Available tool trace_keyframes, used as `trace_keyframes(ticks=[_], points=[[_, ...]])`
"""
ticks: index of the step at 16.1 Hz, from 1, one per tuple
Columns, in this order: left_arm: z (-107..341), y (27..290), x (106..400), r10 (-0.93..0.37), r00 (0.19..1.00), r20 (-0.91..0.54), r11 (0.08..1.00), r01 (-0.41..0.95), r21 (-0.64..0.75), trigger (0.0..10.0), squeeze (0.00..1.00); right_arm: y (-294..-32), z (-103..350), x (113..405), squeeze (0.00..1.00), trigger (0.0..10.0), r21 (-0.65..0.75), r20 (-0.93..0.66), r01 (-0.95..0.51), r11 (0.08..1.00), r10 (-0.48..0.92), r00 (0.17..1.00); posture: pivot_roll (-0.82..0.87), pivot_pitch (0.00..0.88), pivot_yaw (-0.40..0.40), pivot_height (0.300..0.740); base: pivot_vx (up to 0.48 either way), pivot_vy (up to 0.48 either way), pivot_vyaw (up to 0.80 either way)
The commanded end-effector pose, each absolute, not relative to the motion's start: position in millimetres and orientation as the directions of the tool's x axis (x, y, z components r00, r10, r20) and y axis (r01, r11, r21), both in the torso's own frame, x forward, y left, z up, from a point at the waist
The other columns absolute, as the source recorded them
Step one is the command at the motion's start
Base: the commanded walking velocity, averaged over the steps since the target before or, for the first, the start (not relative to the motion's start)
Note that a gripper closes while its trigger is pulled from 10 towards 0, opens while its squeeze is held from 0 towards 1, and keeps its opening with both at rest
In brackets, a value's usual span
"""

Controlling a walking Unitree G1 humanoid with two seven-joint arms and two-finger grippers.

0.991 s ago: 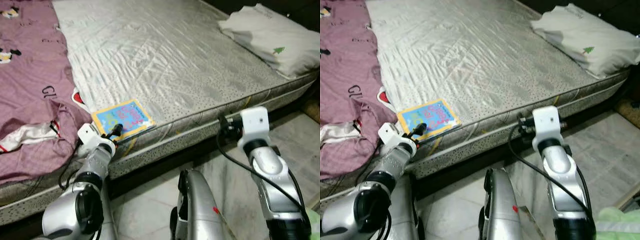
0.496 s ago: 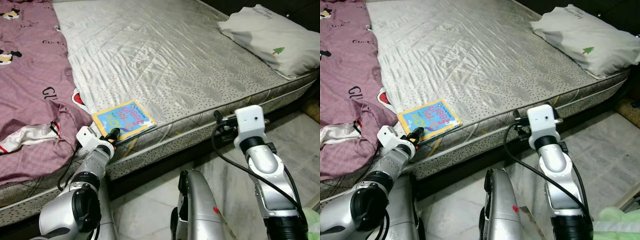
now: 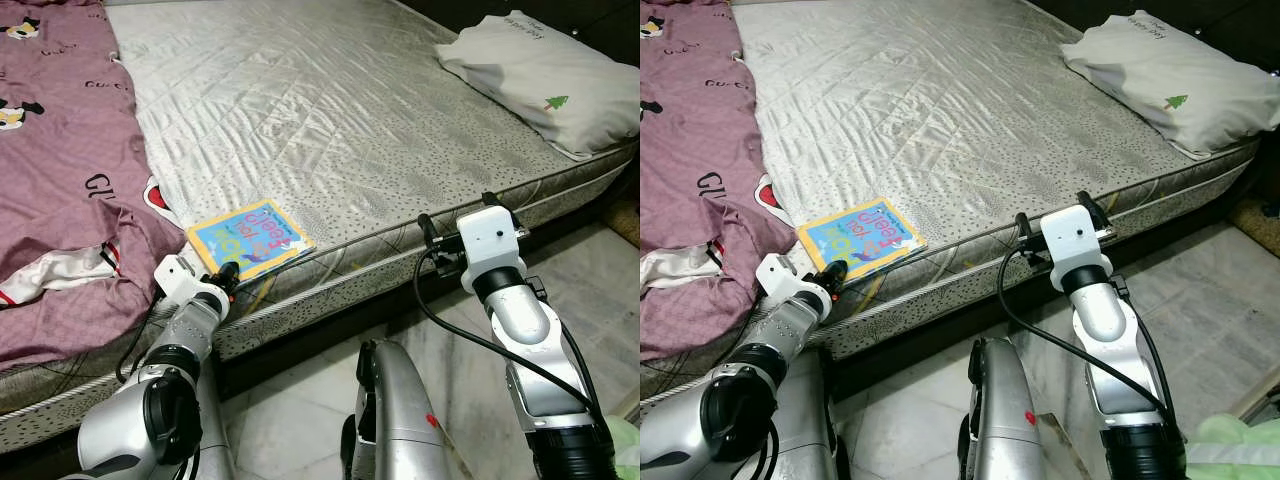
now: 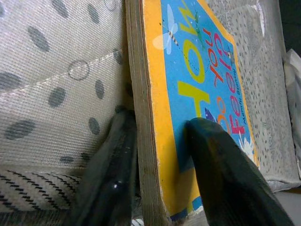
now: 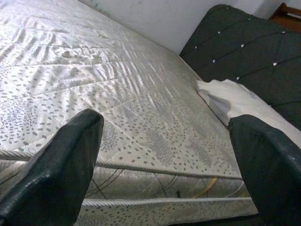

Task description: Clean up the room

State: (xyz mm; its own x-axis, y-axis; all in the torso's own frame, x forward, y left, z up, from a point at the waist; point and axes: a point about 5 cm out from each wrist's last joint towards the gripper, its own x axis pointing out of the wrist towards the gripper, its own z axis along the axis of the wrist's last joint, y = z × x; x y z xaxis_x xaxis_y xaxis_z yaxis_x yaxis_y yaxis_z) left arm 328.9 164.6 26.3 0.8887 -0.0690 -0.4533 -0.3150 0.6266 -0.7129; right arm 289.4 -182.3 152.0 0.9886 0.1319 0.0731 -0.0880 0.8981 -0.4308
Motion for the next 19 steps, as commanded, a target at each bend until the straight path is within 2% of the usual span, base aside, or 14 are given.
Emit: trace_keyframes(ticks=[1,9,12,14,17,19], points=[[18,146,324,-0.136,0.86,-0.492,0.623,-0.312,-0.717,0.0,0.0,-182,154,291,0.0,10.0,-0.443,0.079,-0.092,0.892,0.142,0.987,-0.13,0.0,-0.09,0.491,0.0,0.0,0.0],[20,148,325,-0.118,0.874,-0.471,0.647,-0.292,-0.705,0.0,0.0,-180,153,294,0.0,10.0,-0.435,0.084,-0.098,0.895,0.149,0.985,-0.12,0.0,-0.088,0.491,0.0,0.0,0.0],[26,160,329,-0.033,0.894,-0.447,0.774,-0.26,-0.577,0.0,0.0,-176,162,297,0.0,10.0,-0.423,0.117,-0.082,0.903,0.144,0.983,-0.1,0.0,-0.083,0.491,0.0,0.0,0.0],[49,158,344,0.001,0.946,-0.324,0.898,-0.143,-0.416,0.0,0.0,-161,168,298,0.0,10.0,-0.397,0.154,-0.097,0.913,0.171,0.973,-0.08,0.0,-0.072,0.491,0.0,0.0,0.0],[82,170,358,0.042,0.987,-0.153,0.938,-0.091,-0.335,0.0,0.0,-148,161,297,0.0,10.0,-0.333,0.149,-0.095,0.938,0.152,0.977,-0.02,0.0,-0.056,0.491,0.0,0.0,0.0],[111,180,360,0.067,0.997,0.026,0.976,-0.06,-0.207,0.0,0.0,-139,137,292,0.0,10.0,-0.213,0.059,-0.119,0.97,0.134,0.989,0.03,0.0,-0.039,0.491,0.0,0.0,0.0]])
